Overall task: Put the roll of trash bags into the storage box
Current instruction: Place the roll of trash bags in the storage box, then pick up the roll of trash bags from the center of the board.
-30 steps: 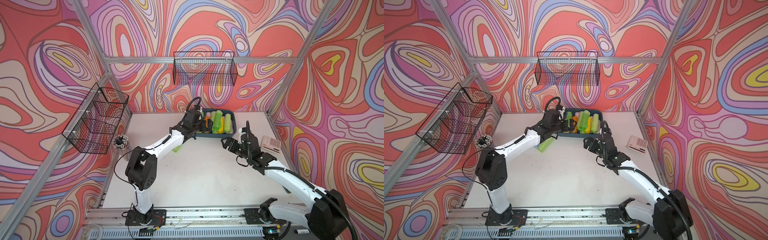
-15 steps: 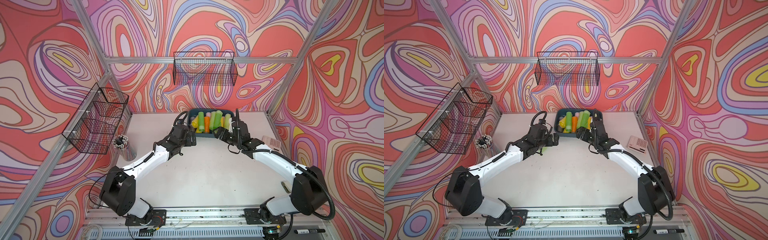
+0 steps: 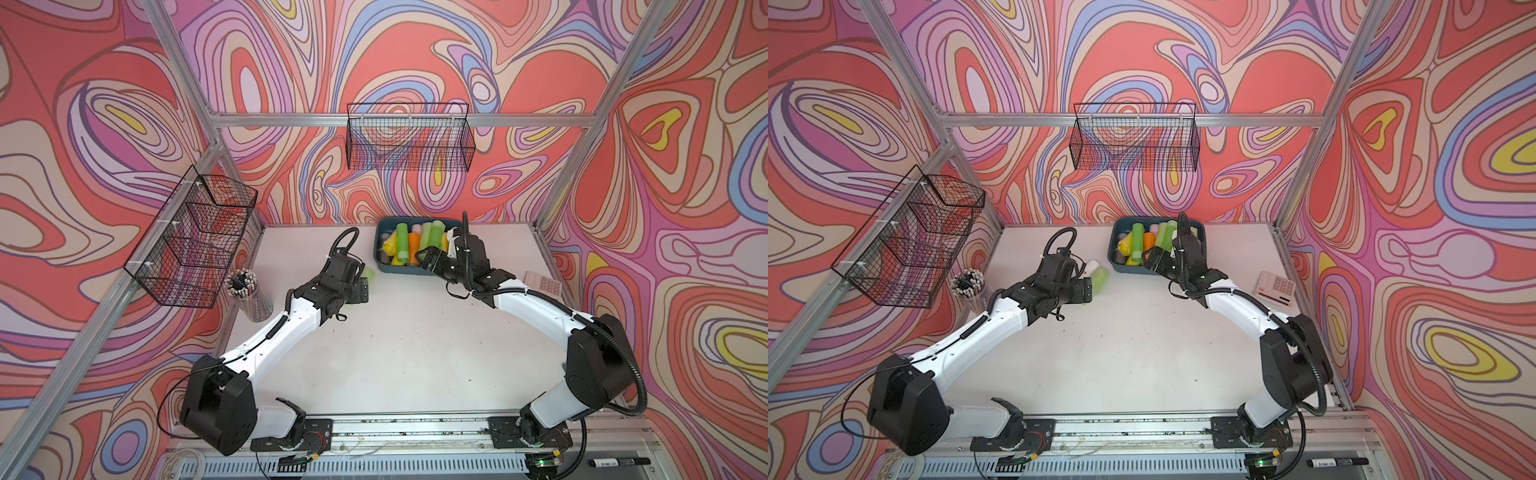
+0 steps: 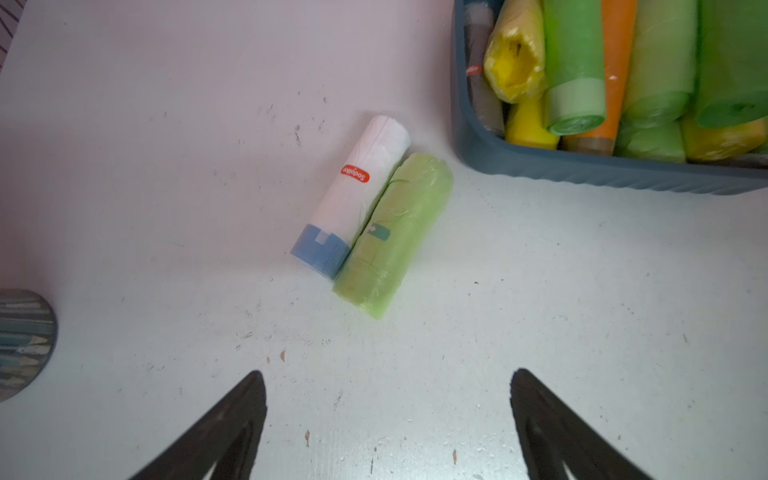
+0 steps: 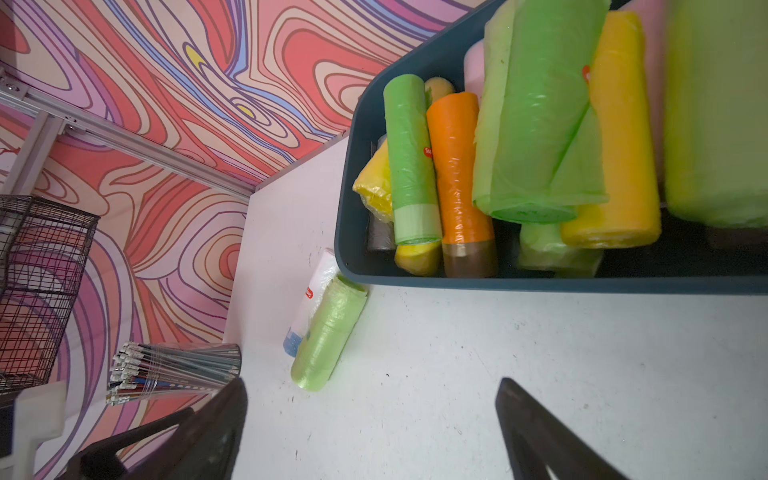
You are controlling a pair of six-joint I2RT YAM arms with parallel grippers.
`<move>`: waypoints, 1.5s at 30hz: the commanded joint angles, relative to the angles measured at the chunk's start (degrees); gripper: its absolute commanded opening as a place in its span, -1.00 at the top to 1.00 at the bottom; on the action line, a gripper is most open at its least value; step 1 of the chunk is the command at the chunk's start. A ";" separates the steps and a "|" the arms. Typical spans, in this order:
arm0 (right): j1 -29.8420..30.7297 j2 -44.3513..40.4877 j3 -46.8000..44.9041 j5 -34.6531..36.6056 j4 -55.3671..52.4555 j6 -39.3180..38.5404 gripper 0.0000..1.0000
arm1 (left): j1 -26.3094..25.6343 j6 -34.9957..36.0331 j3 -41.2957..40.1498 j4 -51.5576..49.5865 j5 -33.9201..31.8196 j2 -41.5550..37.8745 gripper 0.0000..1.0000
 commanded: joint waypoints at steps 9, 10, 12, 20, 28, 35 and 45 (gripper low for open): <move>0.29 -1.09 4.52 1.70 -5.03 -2.16 -0.91 | 0.88 1.36 9.25 -8.74 7.50 12.03 -0.51; 0.27 -1.13 4.37 1.83 -4.96 -2.26 -0.91 | 0.95 1.43 9.77 -8.80 7.36 12.62 -0.50; 0.24 -0.91 4.53 2.07 -5.17 -2.50 -0.91 | 1.44 1.55 11.31 -9.07 7.54 13.76 -0.47; 0.21 -0.76 6.13 2.52 -7.62 -3.37 -0.91 | 2.97 2.25 15.90 -8.72 7.39 18.53 -0.34; 0.13 -3.83 4.82 5.16 -9.20 -4.46 -0.91 | 3.40 1.96 17.81 -7.67 7.67 22.81 -0.25; 0.00 -4.81 4.73 6.49 -11.70 -5.22 -0.91 | 4.33 2.31 20.36 -6.62 7.75 26.71 -0.16; -0.27 -5.35 4.05 6.89 -11.96 -5.27 -0.91 | 4.53 2.94 23.91 -5.63 6.47 31.53 -0.14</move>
